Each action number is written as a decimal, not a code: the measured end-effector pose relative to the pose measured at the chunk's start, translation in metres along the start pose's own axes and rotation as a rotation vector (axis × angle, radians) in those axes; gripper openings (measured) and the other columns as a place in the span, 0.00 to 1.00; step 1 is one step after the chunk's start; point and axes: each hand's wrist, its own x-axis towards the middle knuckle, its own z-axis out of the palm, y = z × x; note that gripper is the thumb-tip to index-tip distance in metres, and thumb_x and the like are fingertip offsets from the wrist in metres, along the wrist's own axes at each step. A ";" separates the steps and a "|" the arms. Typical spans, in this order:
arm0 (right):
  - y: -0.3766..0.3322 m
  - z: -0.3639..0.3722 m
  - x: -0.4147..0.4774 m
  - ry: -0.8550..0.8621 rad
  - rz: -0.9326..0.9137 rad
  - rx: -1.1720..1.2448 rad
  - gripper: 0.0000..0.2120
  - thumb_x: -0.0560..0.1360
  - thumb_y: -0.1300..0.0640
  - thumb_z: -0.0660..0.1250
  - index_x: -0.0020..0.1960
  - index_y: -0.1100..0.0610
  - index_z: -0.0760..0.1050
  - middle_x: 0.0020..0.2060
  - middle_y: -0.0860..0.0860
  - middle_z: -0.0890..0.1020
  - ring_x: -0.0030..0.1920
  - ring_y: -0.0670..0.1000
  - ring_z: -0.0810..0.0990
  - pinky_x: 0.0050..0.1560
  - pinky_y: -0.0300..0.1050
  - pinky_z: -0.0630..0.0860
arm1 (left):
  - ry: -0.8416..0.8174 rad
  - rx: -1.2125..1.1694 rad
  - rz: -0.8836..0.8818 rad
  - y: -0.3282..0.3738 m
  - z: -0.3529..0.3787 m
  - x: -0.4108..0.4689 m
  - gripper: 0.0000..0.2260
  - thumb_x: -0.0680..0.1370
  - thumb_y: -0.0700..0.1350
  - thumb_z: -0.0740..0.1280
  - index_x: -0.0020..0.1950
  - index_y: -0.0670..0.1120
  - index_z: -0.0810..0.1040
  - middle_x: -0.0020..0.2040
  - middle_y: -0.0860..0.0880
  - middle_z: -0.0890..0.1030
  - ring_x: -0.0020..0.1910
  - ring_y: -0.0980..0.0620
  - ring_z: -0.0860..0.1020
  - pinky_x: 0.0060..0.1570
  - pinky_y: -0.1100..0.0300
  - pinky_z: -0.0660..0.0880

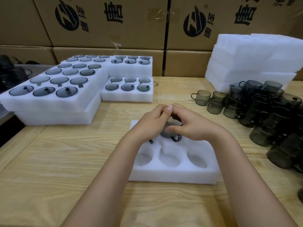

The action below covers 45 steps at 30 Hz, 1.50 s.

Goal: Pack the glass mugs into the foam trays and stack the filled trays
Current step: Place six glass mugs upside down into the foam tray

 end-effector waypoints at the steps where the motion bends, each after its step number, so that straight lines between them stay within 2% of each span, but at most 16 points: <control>1: -0.001 0.000 0.000 -0.005 -0.009 -0.025 0.20 0.73 0.61 0.69 0.64 0.57 0.71 0.59 0.50 0.73 0.61 0.45 0.72 0.64 0.42 0.68 | 0.010 -0.016 0.007 -0.001 0.000 0.000 0.14 0.80 0.61 0.55 0.54 0.59 0.76 0.52 0.60 0.80 0.55 0.60 0.76 0.56 0.61 0.71; 3: -0.002 0.004 0.001 -0.027 -0.014 -0.039 0.21 0.74 0.62 0.68 0.66 0.55 0.70 0.61 0.45 0.72 0.58 0.42 0.72 0.56 0.40 0.73 | 0.043 -0.045 0.015 -0.002 -0.001 -0.001 0.14 0.80 0.62 0.54 0.48 0.59 0.76 0.49 0.60 0.80 0.52 0.58 0.77 0.54 0.62 0.71; 5: -0.003 0.009 0.003 -0.056 0.003 0.025 0.22 0.74 0.63 0.67 0.66 0.51 0.70 0.58 0.37 0.70 0.48 0.35 0.74 0.38 0.38 0.76 | 0.062 -0.052 0.007 -0.003 0.000 -0.002 0.15 0.80 0.62 0.53 0.46 0.58 0.76 0.47 0.57 0.80 0.50 0.56 0.77 0.51 0.61 0.72; 8: 0.000 0.012 0.004 -0.054 0.014 0.083 0.20 0.73 0.63 0.67 0.63 0.49 0.70 0.55 0.36 0.71 0.41 0.37 0.76 0.31 0.37 0.74 | 0.082 -0.006 0.067 -0.004 0.004 -0.002 0.13 0.81 0.58 0.54 0.48 0.55 0.75 0.48 0.56 0.79 0.54 0.53 0.76 0.51 0.58 0.71; 11: -0.003 0.013 0.004 -0.018 0.015 0.192 0.16 0.69 0.60 0.64 0.56 0.52 0.73 0.48 0.44 0.79 0.41 0.47 0.80 0.37 0.46 0.79 | 0.121 0.078 0.214 -0.001 0.008 -0.005 0.18 0.82 0.55 0.54 0.64 0.47 0.74 0.62 0.50 0.76 0.64 0.53 0.71 0.63 0.58 0.67; 13: -0.009 0.018 0.005 0.028 0.015 0.320 0.16 0.66 0.62 0.59 0.52 0.56 0.74 0.40 0.44 0.80 0.38 0.47 0.79 0.35 0.45 0.77 | 0.136 0.120 0.306 0.002 0.010 -0.009 0.22 0.79 0.56 0.53 0.68 0.48 0.72 0.70 0.51 0.70 0.70 0.56 0.65 0.69 0.61 0.60; 14: -0.010 0.022 0.007 0.029 0.018 0.298 0.17 0.67 0.63 0.58 0.55 0.58 0.74 0.44 0.46 0.81 0.43 0.48 0.80 0.38 0.47 0.78 | 0.130 0.169 0.325 0.003 0.011 -0.010 0.23 0.78 0.57 0.52 0.69 0.50 0.72 0.73 0.51 0.66 0.74 0.55 0.59 0.72 0.59 0.54; 15: -0.008 0.026 0.009 0.012 0.041 0.134 0.20 0.71 0.62 0.59 0.63 0.57 0.71 0.57 0.49 0.79 0.57 0.52 0.77 0.51 0.53 0.77 | 0.116 0.244 0.323 0.004 0.012 -0.010 0.24 0.77 0.58 0.51 0.69 0.51 0.72 0.75 0.53 0.62 0.76 0.55 0.53 0.73 0.57 0.48; 17: 0.005 0.032 0.010 -0.088 0.124 -0.394 0.28 0.79 0.51 0.55 0.77 0.48 0.51 0.77 0.47 0.53 0.76 0.53 0.49 0.74 0.58 0.51 | 0.057 0.411 0.290 0.002 0.014 -0.009 0.23 0.78 0.58 0.50 0.69 0.53 0.73 0.77 0.56 0.59 0.77 0.57 0.46 0.74 0.52 0.40; 18: 0.009 0.035 0.009 -0.117 0.148 -0.538 0.29 0.80 0.48 0.52 0.77 0.46 0.43 0.77 0.45 0.45 0.76 0.51 0.41 0.74 0.56 0.40 | 0.012 0.469 0.261 0.001 0.015 -0.008 0.21 0.80 0.56 0.51 0.69 0.53 0.72 0.77 0.57 0.59 0.77 0.58 0.46 0.74 0.50 0.40; 20: 0.012 0.039 0.007 -0.143 0.186 -0.610 0.30 0.80 0.47 0.49 0.76 0.45 0.38 0.77 0.46 0.41 0.76 0.50 0.37 0.73 0.56 0.34 | -0.064 0.544 0.206 -0.001 0.017 -0.005 0.19 0.82 0.50 0.52 0.72 0.54 0.67 0.77 0.57 0.59 0.76 0.59 0.48 0.74 0.49 0.42; 29: -0.001 0.045 0.018 -0.270 0.347 -0.722 0.32 0.80 0.43 0.46 0.75 0.47 0.31 0.77 0.49 0.42 0.76 0.58 0.37 0.71 0.64 0.34 | -0.231 0.677 0.043 -0.008 -0.002 -0.007 0.22 0.82 0.51 0.46 0.76 0.61 0.52 0.78 0.56 0.52 0.77 0.56 0.47 0.73 0.49 0.39; 35: 0.003 0.042 0.015 -0.179 0.336 -0.470 0.28 0.79 0.46 0.48 0.77 0.46 0.44 0.76 0.50 0.52 0.76 0.52 0.46 0.72 0.58 0.34 | -0.078 0.581 0.095 -0.008 0.007 -0.015 0.20 0.83 0.54 0.45 0.75 0.60 0.59 0.77 0.59 0.58 0.76 0.59 0.52 0.73 0.50 0.46; 38: 0.010 0.038 0.012 -0.084 0.315 -0.090 0.27 0.75 0.48 0.52 0.74 0.45 0.57 0.73 0.47 0.61 0.74 0.47 0.51 0.73 0.53 0.36 | -0.060 0.532 0.126 -0.006 0.008 -0.020 0.22 0.82 0.57 0.42 0.76 0.59 0.57 0.77 0.60 0.56 0.76 0.60 0.51 0.73 0.52 0.47; 42: 0.019 0.020 0.009 0.407 0.313 0.760 0.21 0.76 0.65 0.56 0.68 0.56 0.69 0.66 0.49 0.72 0.66 0.48 0.69 0.67 0.43 0.63 | -0.134 0.617 0.128 -0.008 0.005 -0.023 0.23 0.82 0.56 0.40 0.77 0.59 0.42 0.78 0.59 0.53 0.76 0.59 0.50 0.74 0.50 0.45; 45: 0.034 0.004 0.017 0.700 0.383 0.687 0.15 0.76 0.66 0.56 0.60 0.57 0.73 0.61 0.53 0.74 0.52 0.47 0.74 0.60 0.48 0.74 | -0.234 0.812 0.094 -0.008 0.006 -0.017 0.21 0.83 0.53 0.43 0.77 0.61 0.45 0.78 0.62 0.44 0.76 0.60 0.45 0.74 0.47 0.42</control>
